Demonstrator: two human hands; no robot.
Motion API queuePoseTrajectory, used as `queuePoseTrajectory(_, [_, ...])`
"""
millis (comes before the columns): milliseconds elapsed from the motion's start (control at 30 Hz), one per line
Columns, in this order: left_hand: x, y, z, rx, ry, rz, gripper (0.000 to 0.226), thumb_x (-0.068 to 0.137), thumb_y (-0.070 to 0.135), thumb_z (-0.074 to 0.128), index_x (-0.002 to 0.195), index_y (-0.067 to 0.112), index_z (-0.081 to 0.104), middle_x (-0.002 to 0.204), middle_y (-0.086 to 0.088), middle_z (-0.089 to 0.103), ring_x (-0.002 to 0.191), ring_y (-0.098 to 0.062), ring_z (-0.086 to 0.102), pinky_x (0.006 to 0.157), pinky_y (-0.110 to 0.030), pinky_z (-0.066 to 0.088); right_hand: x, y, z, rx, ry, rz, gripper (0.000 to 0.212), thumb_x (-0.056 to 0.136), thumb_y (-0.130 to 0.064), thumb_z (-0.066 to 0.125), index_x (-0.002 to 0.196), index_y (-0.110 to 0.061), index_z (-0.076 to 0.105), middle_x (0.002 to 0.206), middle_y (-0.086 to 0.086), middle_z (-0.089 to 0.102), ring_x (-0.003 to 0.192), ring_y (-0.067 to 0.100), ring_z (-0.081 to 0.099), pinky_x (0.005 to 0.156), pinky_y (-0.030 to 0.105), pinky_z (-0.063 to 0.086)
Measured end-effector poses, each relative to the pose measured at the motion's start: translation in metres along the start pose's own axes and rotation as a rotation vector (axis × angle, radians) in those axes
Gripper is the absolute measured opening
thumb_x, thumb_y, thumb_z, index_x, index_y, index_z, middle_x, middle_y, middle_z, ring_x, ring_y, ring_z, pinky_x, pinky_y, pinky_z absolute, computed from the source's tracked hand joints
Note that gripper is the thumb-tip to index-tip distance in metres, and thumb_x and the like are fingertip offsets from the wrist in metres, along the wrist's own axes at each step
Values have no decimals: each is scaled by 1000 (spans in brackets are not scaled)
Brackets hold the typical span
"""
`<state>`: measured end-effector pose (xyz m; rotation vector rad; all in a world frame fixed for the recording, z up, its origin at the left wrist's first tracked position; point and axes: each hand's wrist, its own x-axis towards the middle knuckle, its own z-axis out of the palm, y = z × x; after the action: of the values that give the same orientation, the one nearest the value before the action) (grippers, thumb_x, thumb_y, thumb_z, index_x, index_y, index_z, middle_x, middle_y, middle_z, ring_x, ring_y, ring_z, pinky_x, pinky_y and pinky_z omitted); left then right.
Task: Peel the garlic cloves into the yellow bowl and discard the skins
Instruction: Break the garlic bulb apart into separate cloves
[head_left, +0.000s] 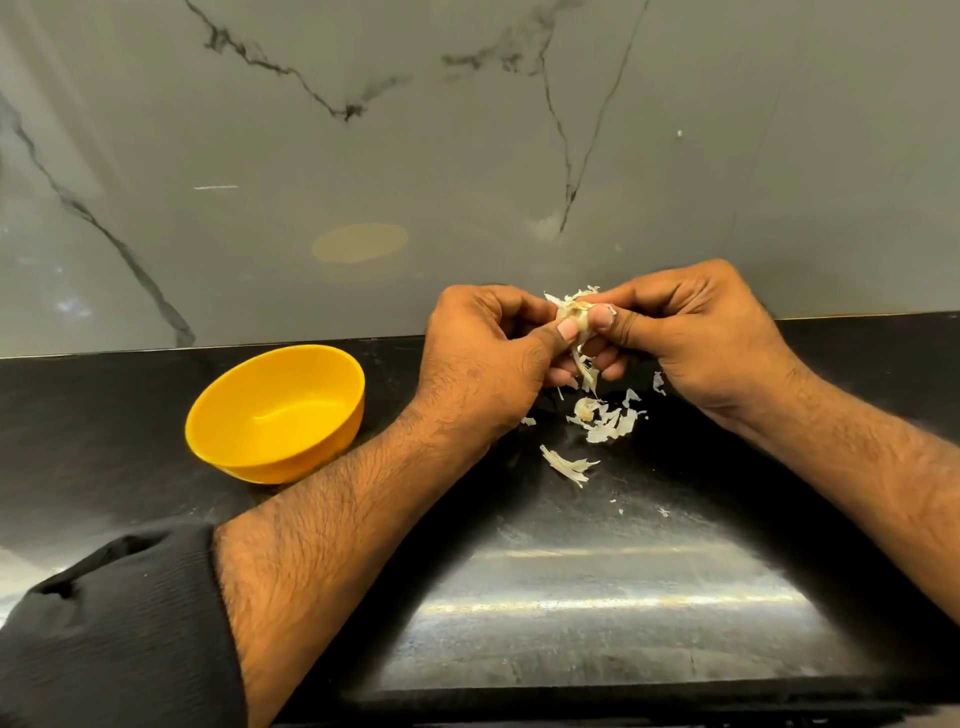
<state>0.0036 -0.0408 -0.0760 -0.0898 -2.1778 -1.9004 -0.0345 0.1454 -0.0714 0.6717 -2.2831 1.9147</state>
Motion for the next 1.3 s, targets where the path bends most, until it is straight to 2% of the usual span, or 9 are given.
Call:
queuePoseTrajectory(167, [-1, -1, -3, -7, -22, -20, 7, 94, 7, 79, 98, 1, 80, 76, -13, 78, 65, -27, 76, 67, -38, 66, 0, -3, -6, 12, -57, 16, 19, 82, -19, 74, 97, -9, 81, 77, 22, 75, 64, 29, 71, 59, 31, 63])
queuePoseTrajectory(433, [1, 3, -2, -66, -8, -53, 9, 99, 5, 71, 100, 1, 80, 77, -15, 78, 65, -23, 74, 69, -36, 67, 4, 0, -10, -109, -163, 61, 30, 103, 2, 59, 115, -19, 78, 100, 8, 80, 87, 22, 75, 76, 39, 56])
queuePoseTrajectory(567, [1, 4, -4, -42, -13, -55, 9, 99, 7, 72, 100, 3, 80, 78, -14, 78, 66, -24, 75, 68, -37, 67, 1, -6, -9, -146, -143, 16, 20, 96, -30, 73, 113, -25, 81, 107, -1, 80, 104, 19, 76, 98, 43, 58])
queuePoseTrajectory(667, [0, 4, -3, -18, -46, -55, 9, 98, 9, 74, 101, 4, 80, 78, -13, 79, 66, -24, 76, 67, -36, 67, 1, -5, -6, -183, -51, 10, 24, 86, -39, 76, 104, -26, 83, 95, -3, 82, 91, 15, 78, 87, 41, 62])
queuePoseTrajectory(767, [-2, 4, -1, -1, -51, -44, 9, 99, 9, 73, 100, 4, 80, 75, -12, 78, 64, -24, 76, 66, -37, 67, 0, -2, -3, -123, -53, -8, 20, 86, -31, 74, 100, -20, 83, 84, 7, 80, 73, 22, 75, 65, 34, 62])
queuePoseTrajectory(867, [-4, 2, 0, 3, -49, -33, 9, 100, 7, 71, 98, 4, 80, 71, -12, 77, 60, -23, 75, 65, -38, 67, 0, 2, -3, -60, -60, 1, 12, 93, -14, 72, 99, -10, 82, 78, 17, 77, 65, 24, 70, 57, 28, 60])
queuePoseTrajectory(967, [-4, -1, 0, -9, -51, -40, 10, 100, 6, 71, 98, 4, 80, 72, -14, 77, 60, -23, 74, 66, -41, 67, 1, 3, -6, -35, -79, 16, 12, 96, -5, 69, 97, -6, 81, 75, 19, 75, 61, 23, 69, 54, 25, 57])
queuePoseTrajectory(1100, [0, 2, -5, -134, -100, -86, 12, 101, 4, 68, 104, -2, 79, 81, -20, 78, 63, -21, 70, 62, -30, 64, 4, 0, -13, -60, -119, -14, 19, 102, -7, 63, 108, -11, 80, 82, 20, 75, 69, 24, 67, 61, 31, 57])
queuePoseTrajectory(1300, [6, 4, -12, -146, -143, -116, 14, 103, 5, 66, 108, 0, 78, 82, -17, 76, 68, -23, 68, 63, -29, 62, 1, -4, -13, -232, -147, -46, 19, 103, -16, 66, 112, -26, 78, 96, 1, 80, 85, 19, 75, 72, 36, 56])
